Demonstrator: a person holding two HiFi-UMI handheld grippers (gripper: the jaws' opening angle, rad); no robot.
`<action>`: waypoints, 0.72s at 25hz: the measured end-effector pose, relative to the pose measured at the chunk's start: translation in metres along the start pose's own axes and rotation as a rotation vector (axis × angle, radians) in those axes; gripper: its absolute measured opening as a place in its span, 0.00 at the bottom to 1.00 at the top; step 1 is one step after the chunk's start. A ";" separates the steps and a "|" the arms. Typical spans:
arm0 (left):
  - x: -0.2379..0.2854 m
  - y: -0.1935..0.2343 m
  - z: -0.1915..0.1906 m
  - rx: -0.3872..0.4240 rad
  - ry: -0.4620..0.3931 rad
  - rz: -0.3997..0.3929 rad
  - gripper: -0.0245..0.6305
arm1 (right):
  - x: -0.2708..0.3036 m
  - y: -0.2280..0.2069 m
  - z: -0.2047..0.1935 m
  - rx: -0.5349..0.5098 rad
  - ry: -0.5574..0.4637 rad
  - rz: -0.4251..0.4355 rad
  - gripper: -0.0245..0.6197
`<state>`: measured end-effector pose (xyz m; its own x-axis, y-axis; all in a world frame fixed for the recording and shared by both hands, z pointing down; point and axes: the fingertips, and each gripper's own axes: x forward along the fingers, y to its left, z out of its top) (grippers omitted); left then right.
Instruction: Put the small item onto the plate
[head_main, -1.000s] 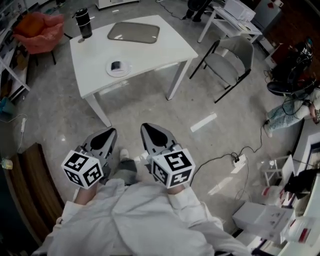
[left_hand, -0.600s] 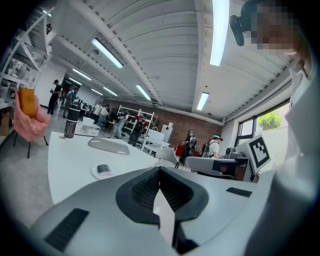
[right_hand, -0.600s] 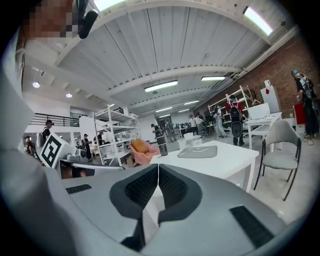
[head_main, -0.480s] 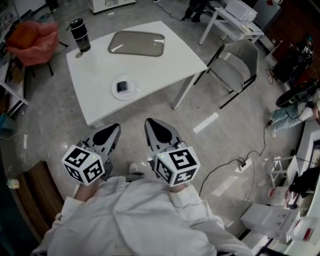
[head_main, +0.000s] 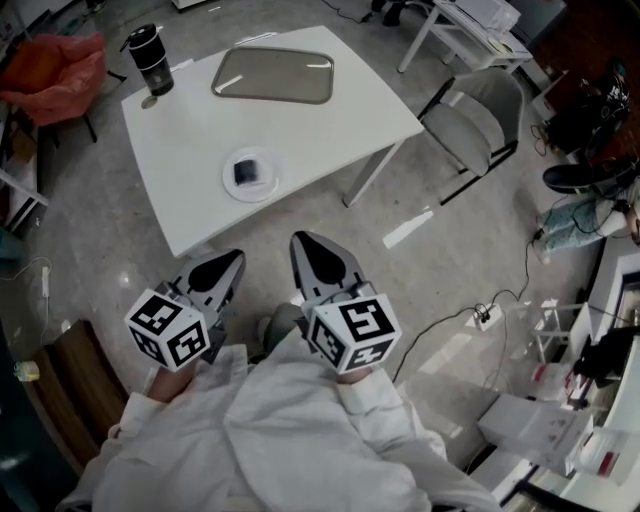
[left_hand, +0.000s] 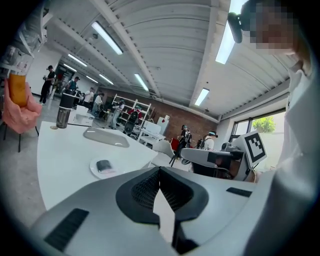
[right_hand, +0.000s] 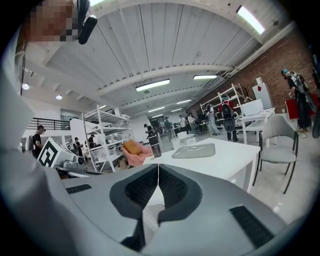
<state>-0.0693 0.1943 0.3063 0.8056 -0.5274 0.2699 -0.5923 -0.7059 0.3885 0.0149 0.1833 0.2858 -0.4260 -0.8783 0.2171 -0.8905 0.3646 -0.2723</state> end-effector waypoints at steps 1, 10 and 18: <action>0.001 0.000 -0.002 -0.005 0.004 -0.003 0.05 | -0.001 -0.002 -0.003 0.004 0.005 -0.006 0.06; 0.032 0.018 0.003 -0.024 0.036 -0.003 0.05 | 0.023 -0.032 -0.006 0.037 0.043 -0.007 0.06; 0.077 0.058 0.027 -0.039 0.037 0.031 0.05 | 0.075 -0.067 0.010 0.042 0.066 0.015 0.06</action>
<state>-0.0421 0.0998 0.3255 0.7872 -0.5305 0.3144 -0.6166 -0.6703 0.4129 0.0445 0.0896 0.3113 -0.4499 -0.8502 0.2734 -0.8771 0.3630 -0.3146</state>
